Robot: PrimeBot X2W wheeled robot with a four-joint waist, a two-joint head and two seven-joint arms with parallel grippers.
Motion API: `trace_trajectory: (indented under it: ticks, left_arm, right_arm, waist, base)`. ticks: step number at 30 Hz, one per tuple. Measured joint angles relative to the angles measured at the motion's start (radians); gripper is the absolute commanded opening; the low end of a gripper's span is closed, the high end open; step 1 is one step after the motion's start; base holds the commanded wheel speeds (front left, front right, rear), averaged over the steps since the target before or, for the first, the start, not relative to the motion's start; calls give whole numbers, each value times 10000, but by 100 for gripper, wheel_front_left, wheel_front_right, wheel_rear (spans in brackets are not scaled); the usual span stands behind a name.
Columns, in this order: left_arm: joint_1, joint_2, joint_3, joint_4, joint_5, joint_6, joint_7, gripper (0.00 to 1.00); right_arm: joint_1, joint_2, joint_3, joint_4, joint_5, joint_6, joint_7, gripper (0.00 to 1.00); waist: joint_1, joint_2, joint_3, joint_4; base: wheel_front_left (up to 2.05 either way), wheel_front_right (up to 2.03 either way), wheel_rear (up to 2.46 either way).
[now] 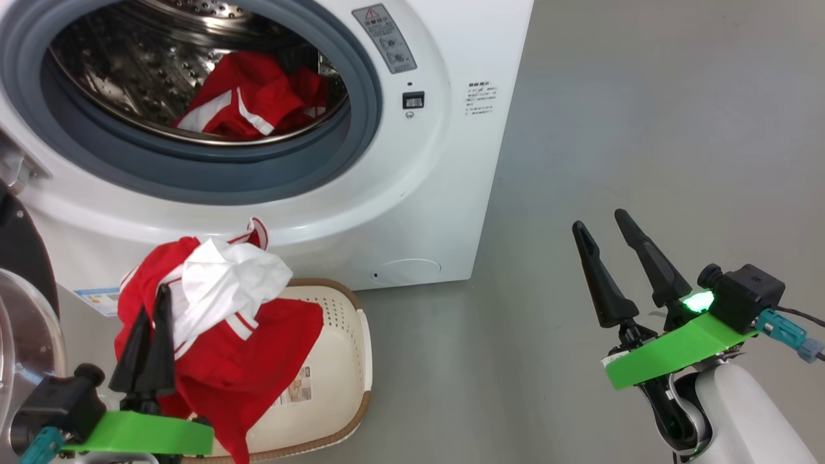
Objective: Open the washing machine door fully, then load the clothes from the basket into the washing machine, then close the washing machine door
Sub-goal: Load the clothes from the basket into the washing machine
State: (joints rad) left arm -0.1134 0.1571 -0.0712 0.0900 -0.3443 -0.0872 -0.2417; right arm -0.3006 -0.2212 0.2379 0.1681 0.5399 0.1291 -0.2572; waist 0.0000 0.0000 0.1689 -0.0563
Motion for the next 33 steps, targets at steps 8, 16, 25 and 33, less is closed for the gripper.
trace_trajectory:
  ticks: [8,16,25,33]
  left_arm:
    - [369,42,-153,-943,90,226,330,0]
    - [511,50,-244,-1407,88,313,464,0]
    - [588,52,-307,-1530,86,389,466,0]
    - [530,71,-387,-1532,71,389,462,0]
  right_arm:
    - [198,-4,-102,6,2,0,0,100]
    - [351,-50,-150,-10,2,0,0,100]
    - [358,-100,-150,-19,2,0,0,100]
    - [357,-96,-148,-19,2,0,0,100]
  waist:
    - [0,0,-318,9]
    - [0,1,-377,40]
    - [0,0,-270,83]
    - [0,0,-197,91]
  base:
    - [0,0,0]
    - [0,0,0]
    - [0,0,0]
    - [0,0,0]
